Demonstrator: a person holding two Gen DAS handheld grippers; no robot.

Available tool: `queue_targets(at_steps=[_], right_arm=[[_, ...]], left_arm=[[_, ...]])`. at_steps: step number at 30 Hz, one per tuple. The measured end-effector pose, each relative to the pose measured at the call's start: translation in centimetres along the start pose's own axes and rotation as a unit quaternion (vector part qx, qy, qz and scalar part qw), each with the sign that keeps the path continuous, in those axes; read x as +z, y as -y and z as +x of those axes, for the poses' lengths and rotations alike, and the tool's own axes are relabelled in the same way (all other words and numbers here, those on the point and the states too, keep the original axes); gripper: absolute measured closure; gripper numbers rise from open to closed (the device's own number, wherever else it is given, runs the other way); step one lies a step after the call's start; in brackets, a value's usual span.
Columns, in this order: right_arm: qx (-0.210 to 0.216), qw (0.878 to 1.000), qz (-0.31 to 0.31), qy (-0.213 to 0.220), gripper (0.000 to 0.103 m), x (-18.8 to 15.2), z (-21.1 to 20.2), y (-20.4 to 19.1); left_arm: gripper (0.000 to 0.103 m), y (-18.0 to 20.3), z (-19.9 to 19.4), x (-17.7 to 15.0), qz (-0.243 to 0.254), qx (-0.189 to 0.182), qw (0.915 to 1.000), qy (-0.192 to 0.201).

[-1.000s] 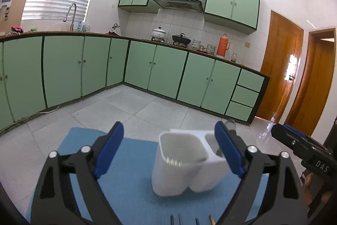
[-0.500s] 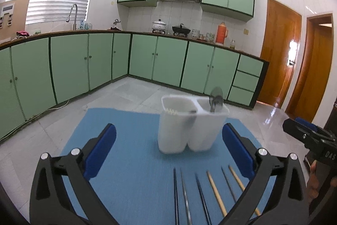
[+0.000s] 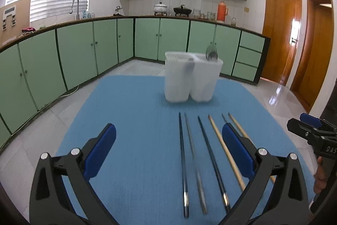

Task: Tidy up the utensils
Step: 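Move both tools back toward the chopsticks on the mat, then close the left gripper on a black chopstick while the right grasps a wooden chopstick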

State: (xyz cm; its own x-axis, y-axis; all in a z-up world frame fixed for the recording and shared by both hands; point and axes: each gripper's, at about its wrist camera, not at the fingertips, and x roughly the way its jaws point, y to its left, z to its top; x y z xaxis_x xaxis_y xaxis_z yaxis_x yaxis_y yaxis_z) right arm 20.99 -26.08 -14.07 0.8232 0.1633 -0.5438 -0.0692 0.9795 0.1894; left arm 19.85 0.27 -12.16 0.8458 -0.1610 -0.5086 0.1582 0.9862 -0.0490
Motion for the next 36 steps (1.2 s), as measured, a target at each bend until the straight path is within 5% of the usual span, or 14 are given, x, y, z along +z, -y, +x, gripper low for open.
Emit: queue_targets(at_steps=[10,24,36], right_arm=[[-0.005,0.998,0.002,-0.058,0.009,-5.3,-1.7,0.5],[0.006,0.993,-0.018,-0.113,0.062,-8.7,-1.1,-0.1],[0.001,0.991,-0.031,-0.126,0.082,-9.5,-0.4,-0.2]], left_arm=[[0.005,0.3,-0.9,-4.5,0.021,0.015,0.9985,-0.049],[0.005,0.3,-0.7,-7.3,0.01,0.025,0.9961,-0.084],[0.005,0.6,-0.5,-7.5,0.005,0.027,0.9956,-0.089]])
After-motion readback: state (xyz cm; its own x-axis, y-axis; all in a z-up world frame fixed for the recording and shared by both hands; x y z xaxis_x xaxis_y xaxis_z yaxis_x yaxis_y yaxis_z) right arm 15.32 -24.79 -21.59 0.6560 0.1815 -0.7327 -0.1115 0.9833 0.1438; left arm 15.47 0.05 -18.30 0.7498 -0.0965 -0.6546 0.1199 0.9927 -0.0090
